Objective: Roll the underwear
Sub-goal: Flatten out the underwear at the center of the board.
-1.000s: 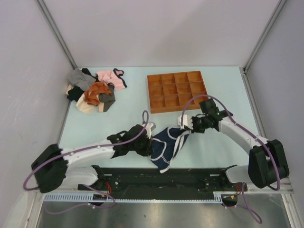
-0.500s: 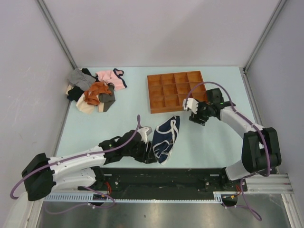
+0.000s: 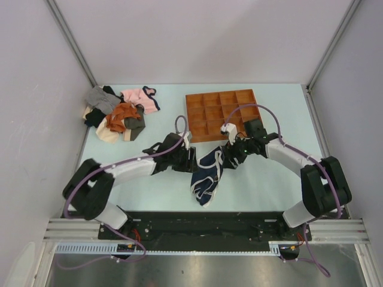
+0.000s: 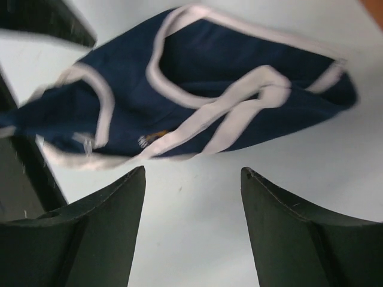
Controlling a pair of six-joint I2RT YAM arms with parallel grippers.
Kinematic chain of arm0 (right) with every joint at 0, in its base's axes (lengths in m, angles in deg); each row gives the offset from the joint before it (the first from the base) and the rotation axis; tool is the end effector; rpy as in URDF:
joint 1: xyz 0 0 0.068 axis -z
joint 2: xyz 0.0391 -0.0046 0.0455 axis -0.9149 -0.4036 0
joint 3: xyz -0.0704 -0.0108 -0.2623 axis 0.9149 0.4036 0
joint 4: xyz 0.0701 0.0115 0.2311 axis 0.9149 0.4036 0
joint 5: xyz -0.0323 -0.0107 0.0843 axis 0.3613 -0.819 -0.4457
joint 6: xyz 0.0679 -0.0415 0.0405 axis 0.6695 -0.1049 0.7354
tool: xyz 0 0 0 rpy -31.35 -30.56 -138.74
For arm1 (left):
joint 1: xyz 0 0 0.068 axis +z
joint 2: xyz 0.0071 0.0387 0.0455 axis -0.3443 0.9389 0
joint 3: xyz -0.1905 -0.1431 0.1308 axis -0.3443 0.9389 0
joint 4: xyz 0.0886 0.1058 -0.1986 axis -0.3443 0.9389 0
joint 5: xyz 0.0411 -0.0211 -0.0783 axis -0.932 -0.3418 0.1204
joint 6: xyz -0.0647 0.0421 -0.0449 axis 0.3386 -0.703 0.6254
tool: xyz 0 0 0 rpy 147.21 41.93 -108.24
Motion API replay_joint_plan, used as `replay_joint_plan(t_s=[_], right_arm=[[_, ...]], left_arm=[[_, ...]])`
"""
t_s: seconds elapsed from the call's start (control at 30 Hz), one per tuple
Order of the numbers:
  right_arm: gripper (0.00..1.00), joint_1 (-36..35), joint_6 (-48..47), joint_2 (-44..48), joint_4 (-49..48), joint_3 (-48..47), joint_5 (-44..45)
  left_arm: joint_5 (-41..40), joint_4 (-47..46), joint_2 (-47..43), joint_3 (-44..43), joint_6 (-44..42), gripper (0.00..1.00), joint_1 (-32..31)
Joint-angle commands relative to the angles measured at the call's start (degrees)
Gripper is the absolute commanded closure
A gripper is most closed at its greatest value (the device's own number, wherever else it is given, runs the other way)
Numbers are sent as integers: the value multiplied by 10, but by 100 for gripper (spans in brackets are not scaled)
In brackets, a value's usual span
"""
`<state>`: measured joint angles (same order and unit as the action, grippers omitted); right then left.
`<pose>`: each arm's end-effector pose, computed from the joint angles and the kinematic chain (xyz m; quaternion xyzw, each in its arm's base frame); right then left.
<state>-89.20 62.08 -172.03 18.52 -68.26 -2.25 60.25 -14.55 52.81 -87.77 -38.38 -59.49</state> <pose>0.2515 0.1589 0.1859 -0.4680 0.7889 0.2951 0.2676 0.2249 -0.2010 0.1678 0.1098 0.9226 -0.2668 0.2561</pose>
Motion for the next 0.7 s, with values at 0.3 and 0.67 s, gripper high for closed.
replay_joint_plan(t_s=[0.3, 0.67], right_arm=[[31, -34, 313, -102, -251, -2, 178], [75, -44, 307, -112, -274, -3, 288]], left_arm=[[-24, -39, 162, -91, -30, 44, 2], [-48, -33, 183, -109, -49, 98, 10]])
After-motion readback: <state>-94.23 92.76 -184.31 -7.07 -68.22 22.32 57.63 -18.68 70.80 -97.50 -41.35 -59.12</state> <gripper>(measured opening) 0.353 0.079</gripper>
